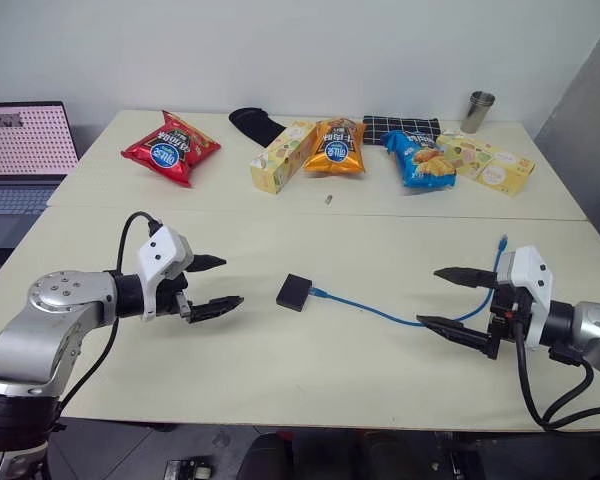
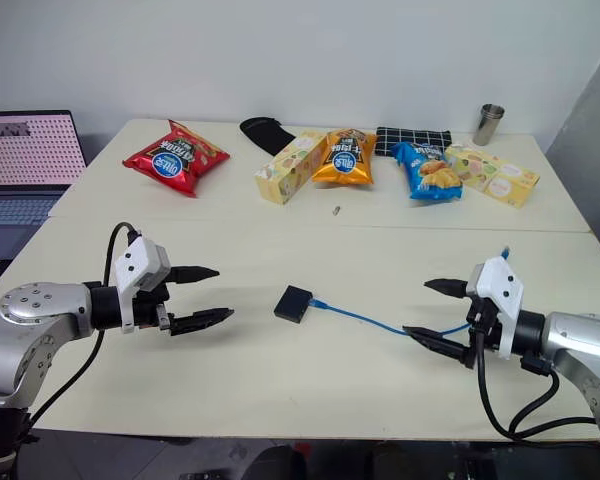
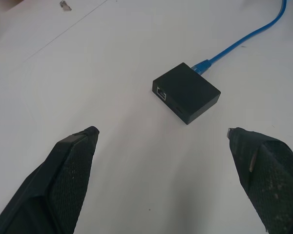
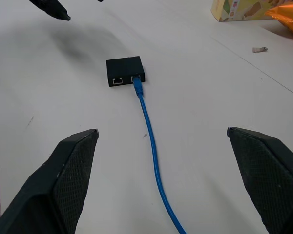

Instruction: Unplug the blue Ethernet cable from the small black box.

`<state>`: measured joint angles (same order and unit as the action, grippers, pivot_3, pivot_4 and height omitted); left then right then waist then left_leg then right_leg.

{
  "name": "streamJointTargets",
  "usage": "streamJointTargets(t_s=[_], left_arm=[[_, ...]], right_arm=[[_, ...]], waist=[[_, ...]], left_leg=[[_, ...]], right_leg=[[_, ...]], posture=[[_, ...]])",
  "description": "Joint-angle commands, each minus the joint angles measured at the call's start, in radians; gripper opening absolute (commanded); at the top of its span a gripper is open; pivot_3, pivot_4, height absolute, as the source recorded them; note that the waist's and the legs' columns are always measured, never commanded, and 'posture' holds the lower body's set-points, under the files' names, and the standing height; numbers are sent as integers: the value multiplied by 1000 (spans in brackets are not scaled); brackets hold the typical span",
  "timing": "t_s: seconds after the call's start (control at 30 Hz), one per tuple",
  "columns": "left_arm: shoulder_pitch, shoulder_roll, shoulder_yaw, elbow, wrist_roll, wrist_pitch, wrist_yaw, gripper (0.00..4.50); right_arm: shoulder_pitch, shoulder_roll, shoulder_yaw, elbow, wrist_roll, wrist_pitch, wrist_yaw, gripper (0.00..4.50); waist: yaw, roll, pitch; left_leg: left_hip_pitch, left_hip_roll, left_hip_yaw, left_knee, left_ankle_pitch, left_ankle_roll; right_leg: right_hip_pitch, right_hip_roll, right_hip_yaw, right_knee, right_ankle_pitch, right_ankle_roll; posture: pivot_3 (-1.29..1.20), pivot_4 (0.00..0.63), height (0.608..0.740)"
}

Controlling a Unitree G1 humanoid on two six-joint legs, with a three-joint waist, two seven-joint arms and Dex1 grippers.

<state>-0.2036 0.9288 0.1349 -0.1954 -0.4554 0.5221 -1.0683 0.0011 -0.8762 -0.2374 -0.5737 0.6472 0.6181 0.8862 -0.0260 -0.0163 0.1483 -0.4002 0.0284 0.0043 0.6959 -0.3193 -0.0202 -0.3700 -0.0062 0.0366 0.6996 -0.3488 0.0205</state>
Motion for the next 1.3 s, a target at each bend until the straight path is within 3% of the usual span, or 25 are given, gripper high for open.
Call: streamJointTargets(t_s=[0.03, 0.33, 0.53, 0.77, 1.07, 1.3], left_arm=[[-5, 16, 41, -40, -31, 5, -16, 4500], [3, 12, 39, -60, -28, 10, -3, 4500], [17, -3, 34, -84, -32, -10, -3, 4500], [29, -6, 7, -85, -78, -58, -130, 4500], [56, 20, -1, -99, -102, -39, -193, 4500], [70, 2, -5, -97, -108, -15, -163, 4500]], right_arm=[[-20, -14, -5, -14, 4, -2, 5, 4484], [-27, -1, 28, -14, -11, -8, -6, 4484], [-69, 48, 138, 15, -99, -45, -48, 4484], [-303, 322, 468, 253, -344, -112, -176, 4484], [-425, 473, 580, 498, -442, -174, -148, 4484], [-448, 520, 615, 550, -502, -217, -145, 3029]], waist=[[0, 0, 0], [0, 0, 0], [0, 0, 0], [-5, 1, 1], [-2, 1, 1], [-6, 1, 1]], left_leg=[[0, 0, 0, 0, 0, 0], [0, 0, 0, 0, 0, 0], [0, 0, 0, 0, 0, 0], [-1, 1, 0, 0, 1, -1], [-1, 1, 0, 1, 1, -1], [-1, 1, -1, 0, 1, -1]], right_leg=[[0, 0, 0, 0, 0, 0], [0, 0, 0, 0, 0, 0], [0, 0, 0, 0, 0, 0], [-3, 2, 1, 2, 0, 0], [-4, 1, 0, 4, 0, 0], [-5, 1, 0, 6, 0, 0]], posture=[[0, 150, 740], [0, 150, 740], [0, 150, 740], [0, 150, 740], [0, 150, 740], [0, 150, 740]])
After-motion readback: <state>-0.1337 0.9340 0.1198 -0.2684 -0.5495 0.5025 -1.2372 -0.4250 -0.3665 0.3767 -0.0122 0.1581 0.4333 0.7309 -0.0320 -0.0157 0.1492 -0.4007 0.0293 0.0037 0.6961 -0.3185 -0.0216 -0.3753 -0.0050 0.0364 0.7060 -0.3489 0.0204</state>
